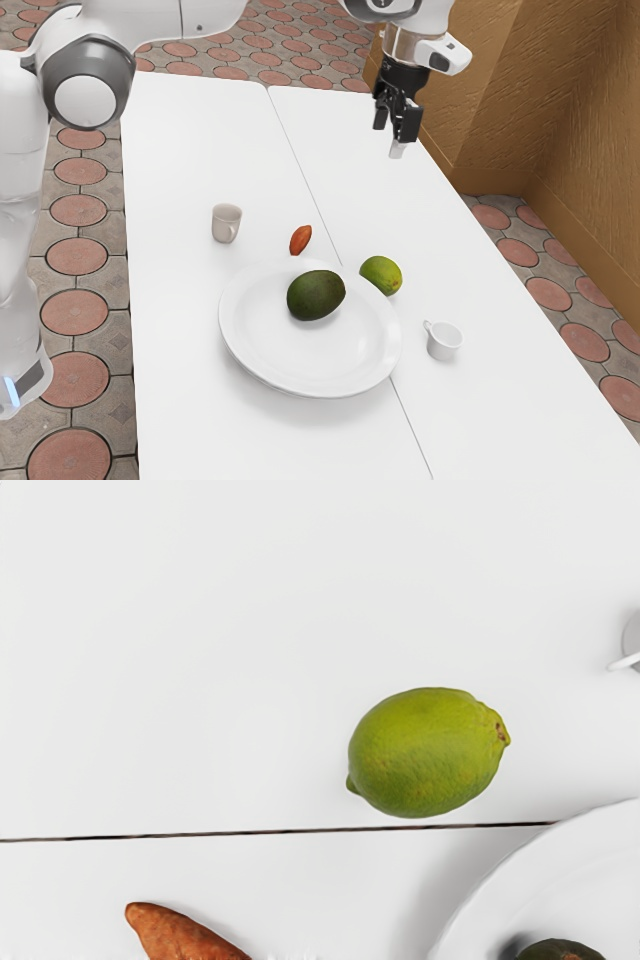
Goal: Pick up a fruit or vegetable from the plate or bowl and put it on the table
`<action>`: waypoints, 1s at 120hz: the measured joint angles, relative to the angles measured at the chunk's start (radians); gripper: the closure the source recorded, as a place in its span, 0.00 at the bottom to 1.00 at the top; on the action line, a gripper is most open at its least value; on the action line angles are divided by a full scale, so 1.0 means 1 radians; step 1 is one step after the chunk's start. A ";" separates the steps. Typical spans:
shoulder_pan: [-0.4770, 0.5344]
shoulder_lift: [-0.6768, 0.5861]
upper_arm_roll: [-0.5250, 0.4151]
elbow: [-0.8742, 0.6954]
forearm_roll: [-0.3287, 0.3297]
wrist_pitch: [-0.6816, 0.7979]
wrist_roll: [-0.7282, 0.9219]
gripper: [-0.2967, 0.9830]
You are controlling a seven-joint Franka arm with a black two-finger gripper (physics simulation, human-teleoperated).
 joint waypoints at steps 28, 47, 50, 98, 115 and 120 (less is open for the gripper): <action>0.000 0.000 0.000 0.000 0.001 -0.004 -0.030 0.23; 0.000 0.000 0.000 0.000 0.001 -0.005 -0.045 0.23; 0.000 0.000 0.000 0.000 0.001 -0.006 -0.047 0.23; 0.002 -0.009 0.022 0.252 -0.013 -0.190 -0.074 0.23; 0.003 -0.012 -0.003 0.244 -0.016 -0.208 -0.085 0.23; -0.002 -0.008 -0.021 0.242 -0.016 -0.211 -0.088 0.23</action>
